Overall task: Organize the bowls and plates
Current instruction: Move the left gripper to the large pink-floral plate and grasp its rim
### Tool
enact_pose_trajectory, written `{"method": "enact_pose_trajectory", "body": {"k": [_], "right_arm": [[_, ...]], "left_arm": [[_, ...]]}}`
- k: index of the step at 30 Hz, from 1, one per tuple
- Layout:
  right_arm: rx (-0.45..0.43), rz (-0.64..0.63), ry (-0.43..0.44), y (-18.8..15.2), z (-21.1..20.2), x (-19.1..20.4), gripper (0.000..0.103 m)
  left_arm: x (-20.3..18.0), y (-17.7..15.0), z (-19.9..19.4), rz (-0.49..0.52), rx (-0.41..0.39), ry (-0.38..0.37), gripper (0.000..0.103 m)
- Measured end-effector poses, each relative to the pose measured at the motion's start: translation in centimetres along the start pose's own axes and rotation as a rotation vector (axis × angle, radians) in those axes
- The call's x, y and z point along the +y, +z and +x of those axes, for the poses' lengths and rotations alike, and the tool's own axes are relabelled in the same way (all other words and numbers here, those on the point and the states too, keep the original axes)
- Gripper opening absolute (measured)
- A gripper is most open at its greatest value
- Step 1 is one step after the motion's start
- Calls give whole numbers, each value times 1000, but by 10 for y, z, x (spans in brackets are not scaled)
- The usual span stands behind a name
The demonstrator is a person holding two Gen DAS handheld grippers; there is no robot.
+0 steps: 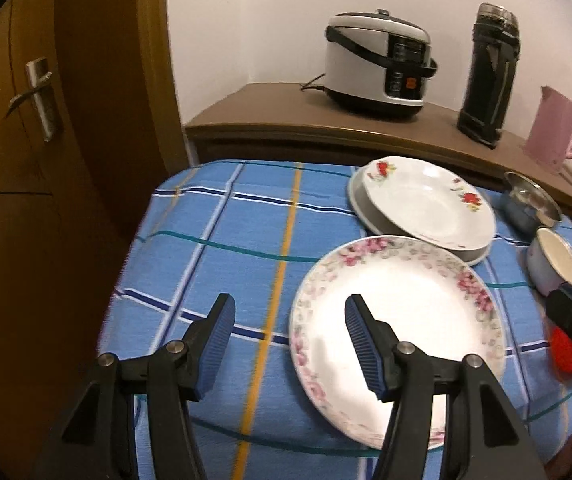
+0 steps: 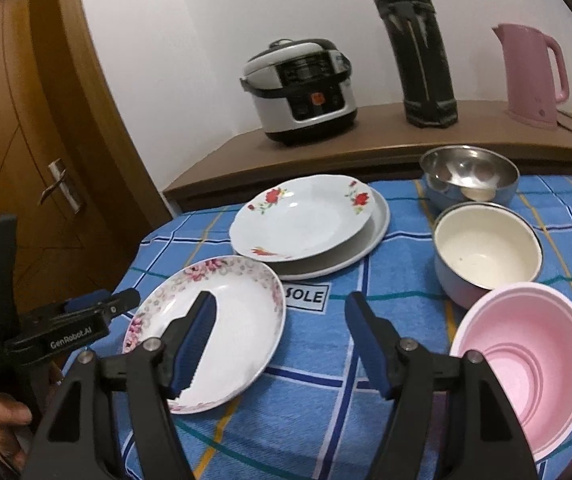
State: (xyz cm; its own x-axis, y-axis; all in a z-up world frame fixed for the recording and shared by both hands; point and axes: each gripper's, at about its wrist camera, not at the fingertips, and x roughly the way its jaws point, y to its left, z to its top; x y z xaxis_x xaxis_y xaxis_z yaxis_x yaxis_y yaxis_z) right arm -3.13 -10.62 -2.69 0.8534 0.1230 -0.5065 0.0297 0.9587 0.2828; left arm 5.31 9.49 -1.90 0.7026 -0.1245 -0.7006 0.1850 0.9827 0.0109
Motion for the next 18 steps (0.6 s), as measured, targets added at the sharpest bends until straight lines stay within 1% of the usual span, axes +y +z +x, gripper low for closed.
{"method": "enact_pose_trajectory", "body": {"k": [3,6,11,14,18], "right_arm": [[0,-10,-7,-1,2,2,69],[15,4,0,-3,5,0,70],[57,30,21,-7,13,-5,70],[87,55,20,-9,20,-10,70],[103,78,18,-10,26,-15,70]], "left_arm": [[3,-1,4,-4,15,15,64],[5,-3,9,-6,31,24,65],[4,-2,14,-5,47,20,65],[2,-2,23,-6,74,14,65],[0,-1,33,-29,104,-10,65]]}}
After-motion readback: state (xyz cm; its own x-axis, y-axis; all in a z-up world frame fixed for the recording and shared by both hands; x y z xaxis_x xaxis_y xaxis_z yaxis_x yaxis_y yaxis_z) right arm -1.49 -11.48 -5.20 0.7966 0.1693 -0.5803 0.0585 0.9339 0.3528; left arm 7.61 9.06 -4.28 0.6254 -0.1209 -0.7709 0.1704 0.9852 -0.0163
